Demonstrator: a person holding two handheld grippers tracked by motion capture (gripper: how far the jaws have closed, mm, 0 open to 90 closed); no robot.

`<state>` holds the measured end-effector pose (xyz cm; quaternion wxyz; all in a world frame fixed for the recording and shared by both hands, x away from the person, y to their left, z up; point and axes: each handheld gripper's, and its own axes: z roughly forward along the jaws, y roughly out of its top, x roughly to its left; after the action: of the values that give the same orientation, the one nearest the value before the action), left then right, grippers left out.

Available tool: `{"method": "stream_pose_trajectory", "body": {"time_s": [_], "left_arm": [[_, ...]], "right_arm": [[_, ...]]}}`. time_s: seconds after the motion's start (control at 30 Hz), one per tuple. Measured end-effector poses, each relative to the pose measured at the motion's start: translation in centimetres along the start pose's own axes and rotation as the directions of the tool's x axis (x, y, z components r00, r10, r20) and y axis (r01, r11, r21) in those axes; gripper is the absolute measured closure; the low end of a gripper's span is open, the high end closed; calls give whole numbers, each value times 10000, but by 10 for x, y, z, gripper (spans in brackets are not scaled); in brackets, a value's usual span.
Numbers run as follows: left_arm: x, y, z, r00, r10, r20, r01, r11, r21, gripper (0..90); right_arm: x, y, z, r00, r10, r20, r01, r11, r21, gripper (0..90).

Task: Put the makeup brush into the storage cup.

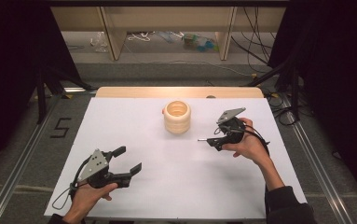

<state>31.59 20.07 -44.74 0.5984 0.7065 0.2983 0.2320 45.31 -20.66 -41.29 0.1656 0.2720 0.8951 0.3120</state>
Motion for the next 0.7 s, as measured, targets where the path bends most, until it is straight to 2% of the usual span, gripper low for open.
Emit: {"method": "stream_pose_trajectory", "body": {"time_s": [0.17,0.2,0.33,0.37,0.43,0.53,0.7], "left_arm": [[0,0,0,10000,-7,-15,7,10000,8,163],[-1,0,0,9999,-127,-29,127,9999,22,163],[0,-1,0,9999,-125,-32,125,9999,23,163],[-1,-1,0,9999,-141,-32,141,9999,30,163],[-1,-1,0,9999,-159,-35,159,9999,29,163],[0,-1,0,9999,-160,-37,160,9999,22,163],[0,-1,0,9998,-171,-33,171,9998,26,163]], "right_arm": [[-2,4,3,9999,163,-20,-162,9992,358,207],[-4,5,6,10000,-8,2,8,9980,639,218],[-5,7,10,10000,-8,-98,16,9968,805,227],[-6,7,11,10000,-15,19,13,9970,777,229],[-6,9,14,9998,-118,-143,132,9945,1037,236],[-6,15,20,9982,-553,-221,580,9867,1521,245],[-10,17,25,9978,-567,-338,623,9786,1961,256]]}}
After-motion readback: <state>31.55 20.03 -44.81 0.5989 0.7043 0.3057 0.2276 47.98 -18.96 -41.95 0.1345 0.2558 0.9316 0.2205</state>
